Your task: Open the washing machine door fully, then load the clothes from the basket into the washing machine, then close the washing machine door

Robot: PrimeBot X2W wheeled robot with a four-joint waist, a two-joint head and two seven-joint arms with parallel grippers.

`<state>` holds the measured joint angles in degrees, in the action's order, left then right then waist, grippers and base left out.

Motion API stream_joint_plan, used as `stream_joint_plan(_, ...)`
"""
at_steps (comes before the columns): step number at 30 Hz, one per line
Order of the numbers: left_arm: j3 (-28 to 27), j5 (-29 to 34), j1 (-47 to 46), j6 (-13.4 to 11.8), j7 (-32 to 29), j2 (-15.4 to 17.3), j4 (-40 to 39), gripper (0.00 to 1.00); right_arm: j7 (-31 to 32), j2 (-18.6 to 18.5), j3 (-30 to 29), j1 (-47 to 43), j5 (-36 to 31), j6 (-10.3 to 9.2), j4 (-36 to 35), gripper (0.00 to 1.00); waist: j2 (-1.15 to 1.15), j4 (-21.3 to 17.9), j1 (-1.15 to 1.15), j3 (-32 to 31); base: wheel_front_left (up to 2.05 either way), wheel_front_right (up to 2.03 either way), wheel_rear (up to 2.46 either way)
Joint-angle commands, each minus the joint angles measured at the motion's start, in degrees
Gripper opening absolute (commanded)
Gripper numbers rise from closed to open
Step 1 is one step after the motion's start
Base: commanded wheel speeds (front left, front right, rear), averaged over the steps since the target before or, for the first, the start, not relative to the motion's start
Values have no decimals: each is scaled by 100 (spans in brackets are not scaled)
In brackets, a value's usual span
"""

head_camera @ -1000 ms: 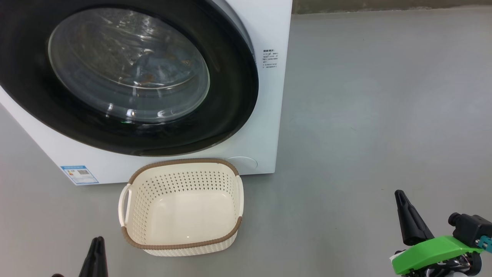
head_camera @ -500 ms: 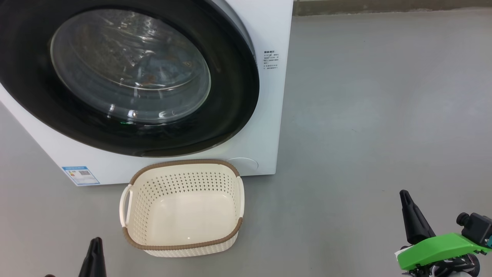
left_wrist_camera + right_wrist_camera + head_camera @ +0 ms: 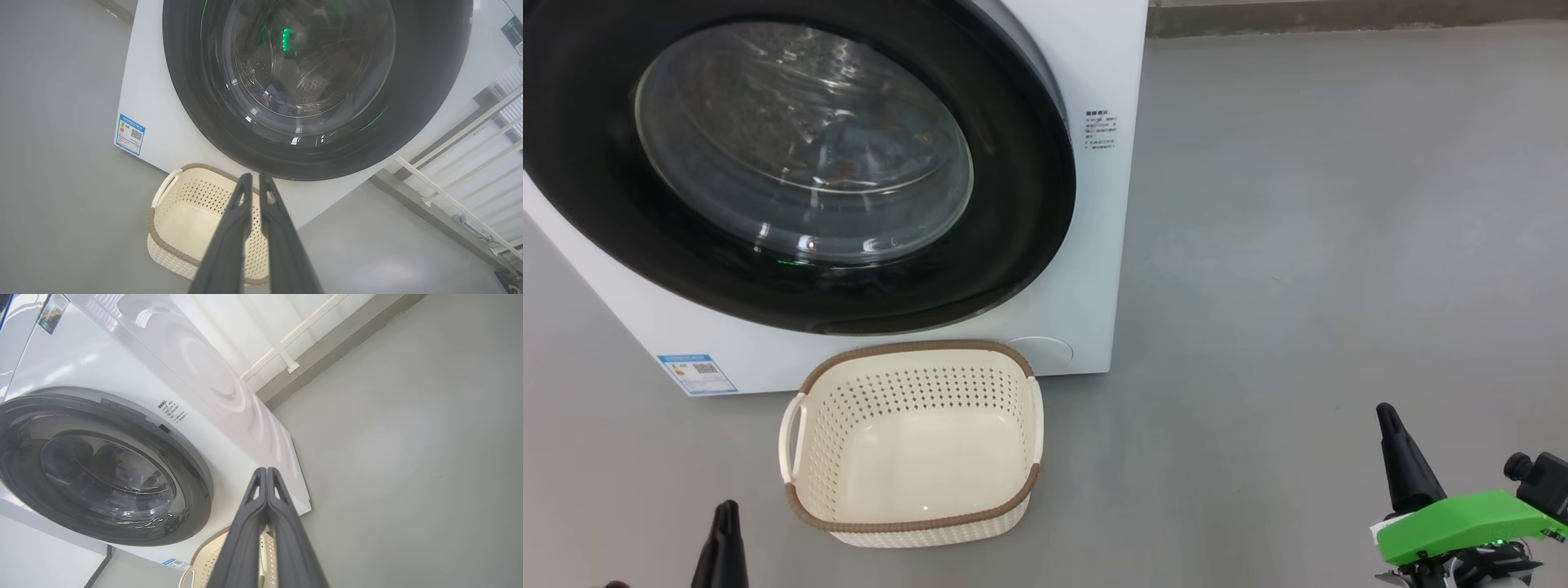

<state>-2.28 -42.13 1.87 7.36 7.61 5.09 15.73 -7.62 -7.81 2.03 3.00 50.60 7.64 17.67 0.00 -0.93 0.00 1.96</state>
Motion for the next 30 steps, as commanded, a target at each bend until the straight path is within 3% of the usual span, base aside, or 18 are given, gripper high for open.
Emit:
stream_joint_plan(1, -105, -156, -262, 5, -25, 48, -126, 0, 20, -62, -15, 201, 141, -5, -161, 0, 0, 1, 0, -2, 0, 0, 0)
stream_joint_plan(30, -220, -1860, -454, 8, -514, -47, -141, 0, 496, 121, -294, 241, 1567, -9, -233, 0, 0, 34, 0, -64, 0, 0, 0)
